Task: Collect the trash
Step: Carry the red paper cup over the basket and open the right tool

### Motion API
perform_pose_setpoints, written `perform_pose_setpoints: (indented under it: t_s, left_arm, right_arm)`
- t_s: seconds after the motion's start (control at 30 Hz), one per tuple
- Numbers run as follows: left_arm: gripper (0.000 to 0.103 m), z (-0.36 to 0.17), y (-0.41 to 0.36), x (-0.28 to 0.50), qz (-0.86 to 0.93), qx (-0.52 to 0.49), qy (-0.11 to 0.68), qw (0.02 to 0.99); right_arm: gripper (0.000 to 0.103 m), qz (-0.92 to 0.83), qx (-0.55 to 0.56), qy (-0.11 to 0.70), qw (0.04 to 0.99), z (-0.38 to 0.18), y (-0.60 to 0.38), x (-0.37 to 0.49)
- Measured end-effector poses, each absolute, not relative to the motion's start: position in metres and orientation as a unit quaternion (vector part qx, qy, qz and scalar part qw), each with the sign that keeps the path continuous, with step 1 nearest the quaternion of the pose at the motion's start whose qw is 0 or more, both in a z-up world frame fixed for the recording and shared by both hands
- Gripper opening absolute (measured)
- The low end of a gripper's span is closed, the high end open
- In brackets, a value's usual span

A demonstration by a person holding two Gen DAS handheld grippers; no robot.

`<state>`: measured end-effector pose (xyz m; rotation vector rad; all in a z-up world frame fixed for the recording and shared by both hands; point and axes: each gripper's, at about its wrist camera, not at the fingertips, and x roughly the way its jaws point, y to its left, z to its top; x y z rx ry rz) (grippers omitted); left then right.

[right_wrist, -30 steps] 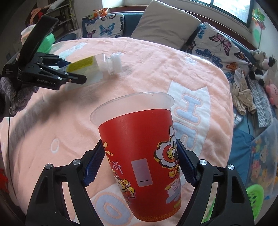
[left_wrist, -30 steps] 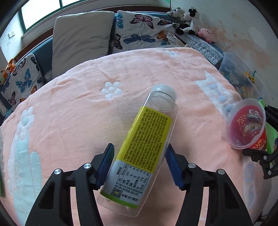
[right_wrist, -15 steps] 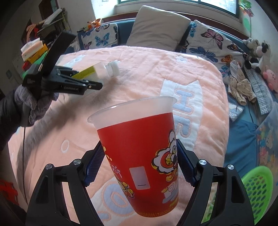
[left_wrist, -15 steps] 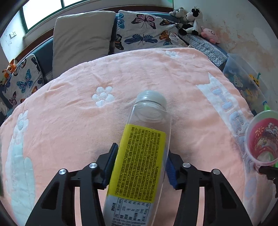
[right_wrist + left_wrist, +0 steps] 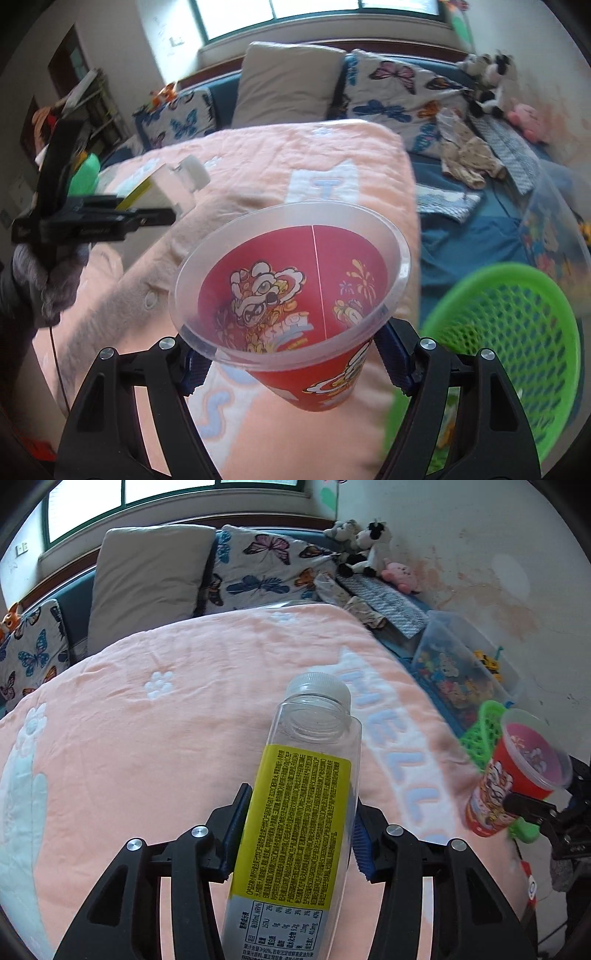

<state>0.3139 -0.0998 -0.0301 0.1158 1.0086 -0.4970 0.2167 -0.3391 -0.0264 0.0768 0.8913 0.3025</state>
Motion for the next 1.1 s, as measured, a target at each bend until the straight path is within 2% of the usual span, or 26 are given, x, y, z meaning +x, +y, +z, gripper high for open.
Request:
perform_pose_setpoints:
  t_s: [0.37, 0.57, 0.77, 1.03, 1.1]
  left_arm:
    - [0.048, -0.011, -0.174, 0.254, -0.307, 0.07, 0.461, 0.829]
    - [0.048, -0.007, -0.203, 0.238, -0.326, 0.087, 0.457, 0.823]
    - [0.048, -0.009, -0.228, 0.229, -0.341, 0.096, 0.46, 0.815]
    - [0.048, -0.008, -0.264, 0.22, -0.363, 0.106, 0.46, 0.803]
    - [0.048, -0.008, -0.275, 0.22, -0.369, 0.103, 0.463, 0.799]
  right_arm:
    - [0.075, 0.082, 0.085, 0.4, 0.909, -0.013, -0.417, 0.161]
    - [0.075, 0.045, 0.041, 0.366, 0.929, -0.007, -0.428, 0.123]
    - [0.075, 0.014, 0.028, 0.381, 0.924, -0.025, -0.443, 0.119]
    - [0.084, -0.021, 0.084, 0.406, 0.91, -0.047, -0.481, 0.117]
    - [0.09, -0.032, 0.092, 0.407, 0.908, -0.05, -0.487, 0.115]
